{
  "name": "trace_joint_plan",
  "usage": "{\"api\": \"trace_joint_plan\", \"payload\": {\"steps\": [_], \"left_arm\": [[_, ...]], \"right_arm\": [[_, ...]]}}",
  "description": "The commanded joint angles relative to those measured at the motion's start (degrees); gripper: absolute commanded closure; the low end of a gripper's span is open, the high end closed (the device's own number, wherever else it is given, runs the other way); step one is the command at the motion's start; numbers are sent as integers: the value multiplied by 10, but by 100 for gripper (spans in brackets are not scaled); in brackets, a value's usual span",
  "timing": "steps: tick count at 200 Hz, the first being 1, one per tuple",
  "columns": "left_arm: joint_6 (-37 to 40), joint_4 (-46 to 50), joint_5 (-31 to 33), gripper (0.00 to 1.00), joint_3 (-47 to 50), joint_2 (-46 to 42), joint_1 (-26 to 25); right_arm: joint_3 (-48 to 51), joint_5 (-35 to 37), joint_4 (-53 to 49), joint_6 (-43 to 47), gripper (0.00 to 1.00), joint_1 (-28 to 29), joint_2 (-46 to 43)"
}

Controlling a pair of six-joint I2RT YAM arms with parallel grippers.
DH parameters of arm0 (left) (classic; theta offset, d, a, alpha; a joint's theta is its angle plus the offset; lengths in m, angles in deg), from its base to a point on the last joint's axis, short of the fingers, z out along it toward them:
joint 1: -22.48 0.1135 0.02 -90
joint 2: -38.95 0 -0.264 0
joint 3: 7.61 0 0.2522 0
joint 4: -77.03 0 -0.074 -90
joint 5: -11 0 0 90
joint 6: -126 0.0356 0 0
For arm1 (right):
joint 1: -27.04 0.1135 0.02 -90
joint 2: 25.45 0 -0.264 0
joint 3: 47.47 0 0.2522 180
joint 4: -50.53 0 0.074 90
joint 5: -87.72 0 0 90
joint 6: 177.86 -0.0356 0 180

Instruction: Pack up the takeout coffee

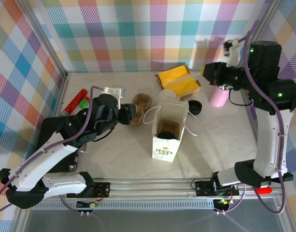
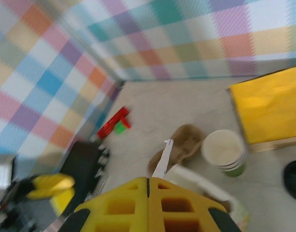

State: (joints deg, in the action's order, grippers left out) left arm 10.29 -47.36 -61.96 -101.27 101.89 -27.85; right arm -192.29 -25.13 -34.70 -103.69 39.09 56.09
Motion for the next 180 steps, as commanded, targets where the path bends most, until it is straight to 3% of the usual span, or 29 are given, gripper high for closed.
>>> {"api": "trace_joint_plan", "payload": {"steps": [1,24,84,152,165,180], "left_arm": [[-9,0,-3,63,6,6,6],[-9,-4,-6,63,8,9,7],[-10,-8,-12,63,10,14,7],[-20,-3,-17,64,4,11,6],[-19,-4,-17,64,1,11,7],[-20,-4,-16,64,-1,13,6]], "right_arm": [[-17,63,-80,0,100,56,-6],[-13,123,-107,-1,100,111,-14],[20,202,-152,-9,100,185,-6],[218,220,20,-30,100,203,-18],[222,205,40,-29,86,203,-5],[206,219,38,-35,81,203,14]]}}
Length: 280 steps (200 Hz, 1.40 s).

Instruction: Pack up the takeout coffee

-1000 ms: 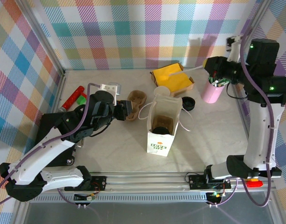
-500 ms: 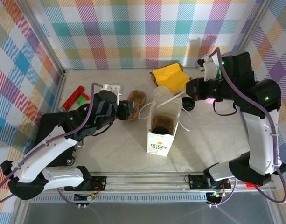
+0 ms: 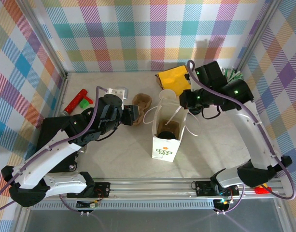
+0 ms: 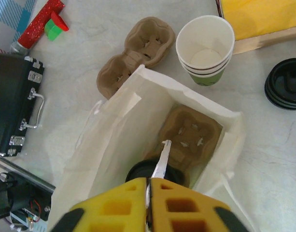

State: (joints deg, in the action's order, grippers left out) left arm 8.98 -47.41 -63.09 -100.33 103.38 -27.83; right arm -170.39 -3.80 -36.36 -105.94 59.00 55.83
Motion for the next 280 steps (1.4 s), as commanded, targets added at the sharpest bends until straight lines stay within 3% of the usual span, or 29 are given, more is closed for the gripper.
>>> {"api": "trace_joint_plan", "payload": {"steps": [1,16,43,73,139,198,227,248,280], "left_arm": [[-6,-3,-5,64,-10,-2,6],[-8,-2,-4,64,-14,1,7],[-10,-2,-15,64,-23,10,6],[-14,1,-16,65,-25,12,6],[-51,-9,-70,66,-18,33,5],[-37,28,-2,63,-8,-3,6],[-37,33,11,63,-8,-11,6],[-38,30,12,63,-3,-14,5],[-36,22,38,63,26,-32,6]], "right_arm": [[-14,8,54,-12,80,4,17],[-46,42,43,-10,70,4,31],[-108,92,32,22,61,-5,66],[-174,106,24,30,56,-65,134],[-195,118,167,46,43,-155,295],[-312,130,165,68,36,-171,472],[-296,143,218,94,32,-172,503],[-336,154,207,104,28,-173,543],[-351,147,223,115,31,-174,582]]}}
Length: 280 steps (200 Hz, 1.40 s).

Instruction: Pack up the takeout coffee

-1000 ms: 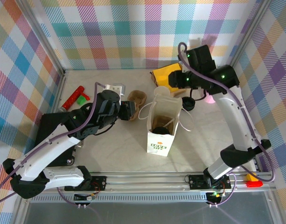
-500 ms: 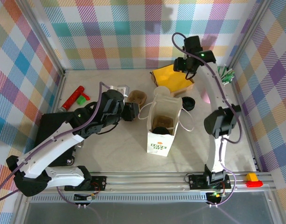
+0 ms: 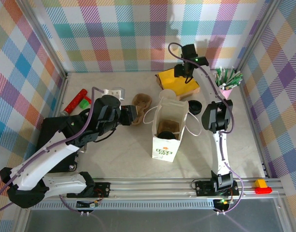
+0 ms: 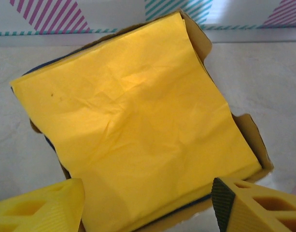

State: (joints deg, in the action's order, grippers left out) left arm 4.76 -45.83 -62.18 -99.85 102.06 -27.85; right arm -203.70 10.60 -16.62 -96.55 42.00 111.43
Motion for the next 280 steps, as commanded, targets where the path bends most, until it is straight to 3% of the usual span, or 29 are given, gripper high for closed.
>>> {"api": "trace_joint_plan", "payload": {"steps": [1,165,215,280], "left_arm": [[7,7,29,63,22,-20,6],[5,36,54,67,48,-55,6],[5,35,50,67,47,-49,6],[0,6,26,67,55,-46,5]], "right_arm": [[-18,3,27,21,31,-4,27],[-34,2,23,4,29,-10,160],[-24,-26,17,-12,51,-13,151],[-9,-33,28,-8,68,-14,74]]}}
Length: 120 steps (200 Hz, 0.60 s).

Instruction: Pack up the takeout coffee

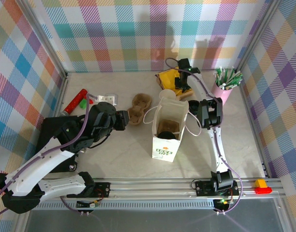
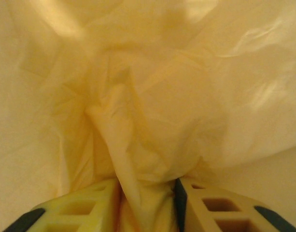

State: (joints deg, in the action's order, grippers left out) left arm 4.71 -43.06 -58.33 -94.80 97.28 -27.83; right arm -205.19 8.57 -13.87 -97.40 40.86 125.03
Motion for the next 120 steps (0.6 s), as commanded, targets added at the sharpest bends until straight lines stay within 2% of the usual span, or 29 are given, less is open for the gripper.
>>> {"api": "trace_joint_plan", "payload": {"steps": [1,51,90,120], "left_arm": [[0,-22,-12,67,4,3,6],[-4,-24,-11,67,5,-6,5],[-4,-22,-10,67,4,-10,6],[-4,-24,-9,67,3,-12,6]], "right_arm": [[6,-13,1,1,69,-3,-64],[5,-25,5,3,85,-5,-116],[-8,-29,-4,6,93,-6,-161],[-21,-64,-28,-14,100,-8,-208]]}}
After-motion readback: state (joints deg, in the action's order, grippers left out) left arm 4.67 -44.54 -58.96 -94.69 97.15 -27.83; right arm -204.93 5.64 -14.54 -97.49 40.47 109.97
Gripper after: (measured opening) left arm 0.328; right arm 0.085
